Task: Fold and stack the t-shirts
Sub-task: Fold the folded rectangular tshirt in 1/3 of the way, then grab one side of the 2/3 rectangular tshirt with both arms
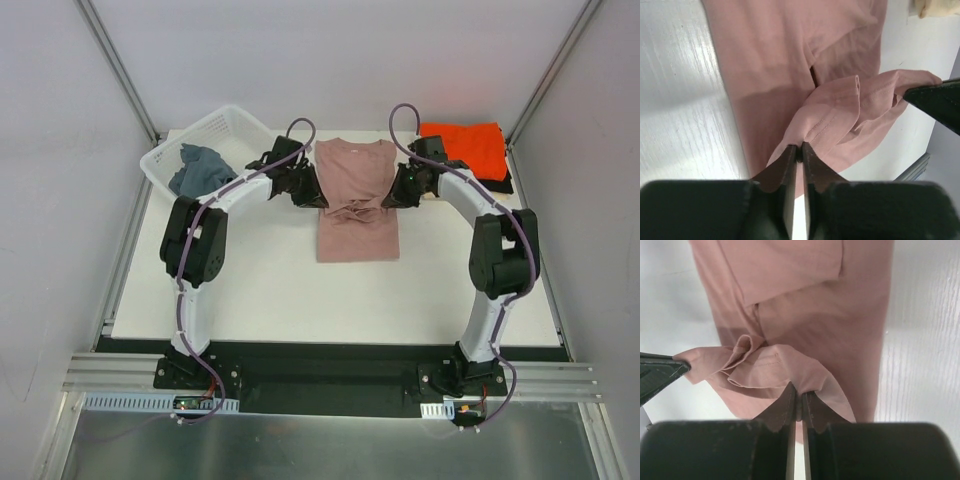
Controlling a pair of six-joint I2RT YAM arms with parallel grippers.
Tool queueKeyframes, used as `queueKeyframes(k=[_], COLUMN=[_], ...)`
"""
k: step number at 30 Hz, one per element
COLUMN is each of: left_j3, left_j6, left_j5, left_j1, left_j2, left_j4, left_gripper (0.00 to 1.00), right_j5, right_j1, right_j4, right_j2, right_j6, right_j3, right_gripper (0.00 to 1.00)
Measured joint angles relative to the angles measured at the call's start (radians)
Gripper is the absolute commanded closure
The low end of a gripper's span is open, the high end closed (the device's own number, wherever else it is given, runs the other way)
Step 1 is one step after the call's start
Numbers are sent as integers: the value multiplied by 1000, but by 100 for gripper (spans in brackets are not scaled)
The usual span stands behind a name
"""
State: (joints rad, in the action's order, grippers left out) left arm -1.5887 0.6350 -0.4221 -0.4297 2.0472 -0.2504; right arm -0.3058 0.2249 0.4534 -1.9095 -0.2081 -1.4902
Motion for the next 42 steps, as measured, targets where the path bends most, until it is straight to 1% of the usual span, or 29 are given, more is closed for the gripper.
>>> queueKeyframes(k=[1,2,3,4,5,6,8,9,10,14,17,22,25,27,30,32,33,35,36,37,39,40,42], left_j3=[-11,-20,-28,-35,-43,-51,-56,-56,-56,-40,31,202,305,366,447,492,515,538,541,541,541,541,541], left_j6=[-1,-1,0,-1,-3,-5,-11,-8,-7,-7,-7,0,9,16,43,65,78,97,109,116,132,138,147], left_j5=[-9,-16,-21,-26,-32,-41,-49,-53,-58,-67,-62,-25,9,27,65,77,86,93,93,94,94,96,103], left_j1=[1,6,6,9,13,13,14,18,19,18,17,5,-28,-62,-106,-124,-128,-126,-125,-125,-123,-123,-123], left_j2=[19,35,51,66,79,92,104,105,105,81,6,-195,-304,-352,-382,-383,-380,-372,-363,-351,-330,-320,-299], left_j4=[-1,-2,-2,-3,-4,-3,-3,-8,-12,-13,-13,-14,-10,-9,0,7,7,7,8,13,34,42,54], left_gripper=[84,77,71,64,54,24,7,1,1,1,1,1,1,1,1,2,5,12,15,21,27,32,36], right_j5=[-2,-2,-1,-1,-1,-2,-5,-9,-13,-16,-9,21,46,68,86,84,77,57,48,37,24,17,3], right_j1=[-4,-7,-11,-13,-16,-18,-24,-24,-25,-19,0,55,69,66,61,55,50,29,18,5,-14,-22,-29], right_j4=[-2,-4,-5,-4,-3,-3,1,3,3,3,1,-36,-86,-91,-91,-97,-104,-105,-105,-101,-106,-107,-106], right_j2=[-23,-42,-58,-71,-82,-90,-106,-108,-108,-72,11,238,390,484,548,553,552,546,539,524,488,471,439], right_j6=[0,0,0,-2,-4,-3,15,16,22,66,93,105,96,88,85,80,74,60,56,50,39,34,27], right_j3=[-11,-19,-24,-27,-32,-37,-53,-59,-60,-46,16,220,394,492,552,572,587,615,621,623,623,623,623], right_gripper=[86,80,63,54,47,31,21,8,2,3,3,3,4,4,3,3,1,1,3,4,7,8,11])
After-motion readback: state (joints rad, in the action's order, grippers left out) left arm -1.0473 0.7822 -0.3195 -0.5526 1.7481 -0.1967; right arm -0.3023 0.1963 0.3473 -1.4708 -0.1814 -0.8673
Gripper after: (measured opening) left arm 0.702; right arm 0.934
